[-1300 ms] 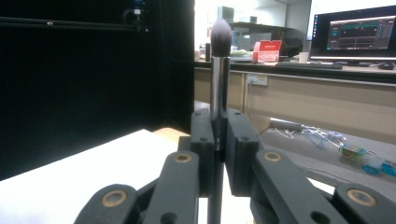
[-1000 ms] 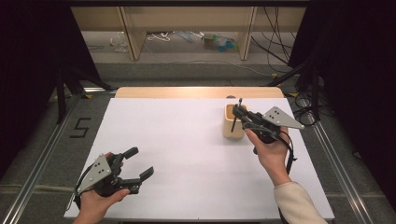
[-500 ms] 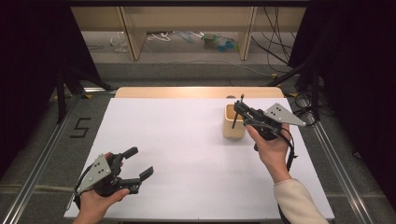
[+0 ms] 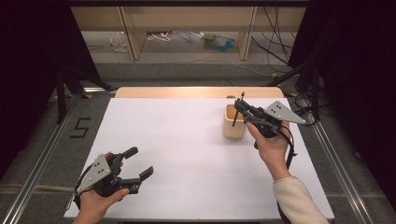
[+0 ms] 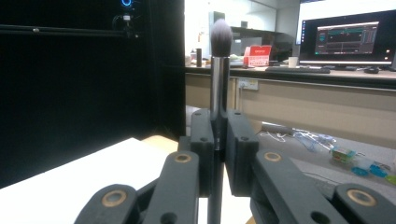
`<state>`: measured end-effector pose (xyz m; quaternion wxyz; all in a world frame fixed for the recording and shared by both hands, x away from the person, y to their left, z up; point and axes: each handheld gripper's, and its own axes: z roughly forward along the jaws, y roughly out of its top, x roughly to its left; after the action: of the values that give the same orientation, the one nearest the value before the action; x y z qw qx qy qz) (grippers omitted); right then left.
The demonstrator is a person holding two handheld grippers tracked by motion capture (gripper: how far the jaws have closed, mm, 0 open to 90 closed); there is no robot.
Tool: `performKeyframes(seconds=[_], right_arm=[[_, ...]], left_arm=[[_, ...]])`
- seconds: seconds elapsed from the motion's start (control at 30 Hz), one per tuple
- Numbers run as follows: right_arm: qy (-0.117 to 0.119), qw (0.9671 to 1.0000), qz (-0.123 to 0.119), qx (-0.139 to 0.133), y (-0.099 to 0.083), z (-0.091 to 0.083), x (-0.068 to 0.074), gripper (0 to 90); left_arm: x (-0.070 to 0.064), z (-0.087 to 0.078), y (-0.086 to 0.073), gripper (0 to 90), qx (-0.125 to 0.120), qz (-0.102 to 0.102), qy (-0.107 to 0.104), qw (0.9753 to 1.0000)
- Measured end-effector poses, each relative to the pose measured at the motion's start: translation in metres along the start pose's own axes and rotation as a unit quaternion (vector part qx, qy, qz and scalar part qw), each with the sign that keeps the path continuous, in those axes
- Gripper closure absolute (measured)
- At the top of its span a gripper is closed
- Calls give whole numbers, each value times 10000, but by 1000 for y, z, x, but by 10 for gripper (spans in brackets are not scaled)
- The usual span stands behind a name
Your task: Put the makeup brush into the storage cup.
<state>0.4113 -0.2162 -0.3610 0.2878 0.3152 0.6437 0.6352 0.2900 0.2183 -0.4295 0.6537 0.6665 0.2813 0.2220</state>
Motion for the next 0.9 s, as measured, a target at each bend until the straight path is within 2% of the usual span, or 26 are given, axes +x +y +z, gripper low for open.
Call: performKeyframes(seconds=[0.9], right_arm=[[-148,9999,4,6,3,4,-11,837]], left_arm=[[0,0,-1,147,-17,-32,-8,10000]])
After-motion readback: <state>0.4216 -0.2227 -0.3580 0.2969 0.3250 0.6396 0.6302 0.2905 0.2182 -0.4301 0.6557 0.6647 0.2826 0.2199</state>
